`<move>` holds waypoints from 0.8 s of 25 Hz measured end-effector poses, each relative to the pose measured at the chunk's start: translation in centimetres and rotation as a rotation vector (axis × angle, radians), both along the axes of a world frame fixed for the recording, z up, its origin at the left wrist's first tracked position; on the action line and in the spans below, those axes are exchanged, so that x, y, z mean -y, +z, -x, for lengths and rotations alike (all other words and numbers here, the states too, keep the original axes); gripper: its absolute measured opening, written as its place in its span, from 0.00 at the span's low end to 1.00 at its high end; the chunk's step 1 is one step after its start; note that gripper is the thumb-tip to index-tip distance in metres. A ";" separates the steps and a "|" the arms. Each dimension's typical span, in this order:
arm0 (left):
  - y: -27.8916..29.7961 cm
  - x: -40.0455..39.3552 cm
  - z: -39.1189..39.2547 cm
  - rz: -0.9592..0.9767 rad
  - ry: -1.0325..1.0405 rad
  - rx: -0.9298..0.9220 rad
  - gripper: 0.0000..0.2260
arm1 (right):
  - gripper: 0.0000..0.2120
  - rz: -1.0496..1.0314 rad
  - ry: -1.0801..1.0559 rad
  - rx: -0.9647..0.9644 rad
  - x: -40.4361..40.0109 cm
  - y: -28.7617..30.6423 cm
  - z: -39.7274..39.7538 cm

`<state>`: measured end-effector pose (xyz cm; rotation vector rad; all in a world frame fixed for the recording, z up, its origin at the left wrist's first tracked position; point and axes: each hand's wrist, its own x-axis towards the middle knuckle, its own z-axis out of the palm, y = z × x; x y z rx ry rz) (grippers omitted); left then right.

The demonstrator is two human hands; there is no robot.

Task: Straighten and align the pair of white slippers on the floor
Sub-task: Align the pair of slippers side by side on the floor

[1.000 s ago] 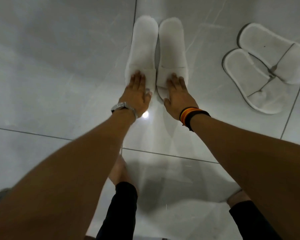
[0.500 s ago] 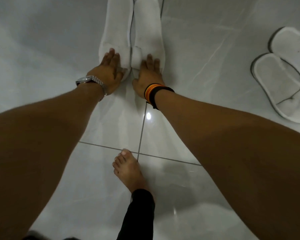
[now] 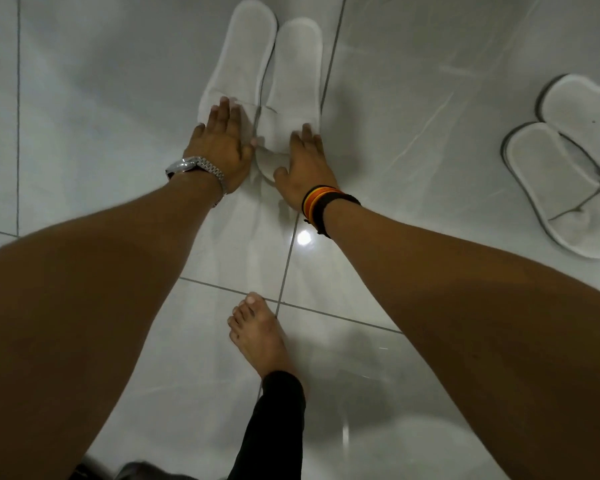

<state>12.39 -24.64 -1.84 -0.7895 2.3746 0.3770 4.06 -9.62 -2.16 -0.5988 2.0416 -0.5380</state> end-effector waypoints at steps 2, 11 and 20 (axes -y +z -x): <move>0.5 -3.0 0.7 0.004 -0.023 -0.047 0.31 | 0.33 -0.025 -0.022 -0.033 -3.4 0.5 1.6; 1.0 -29.4 11.2 -0.264 -0.234 -0.152 0.31 | 0.34 -0.243 -0.171 -0.329 -27.6 2.8 15.4; -2.3 -46.8 20.8 -0.444 -0.338 -0.086 0.30 | 0.34 -0.441 0.007 -0.291 -43.2 0.1 24.8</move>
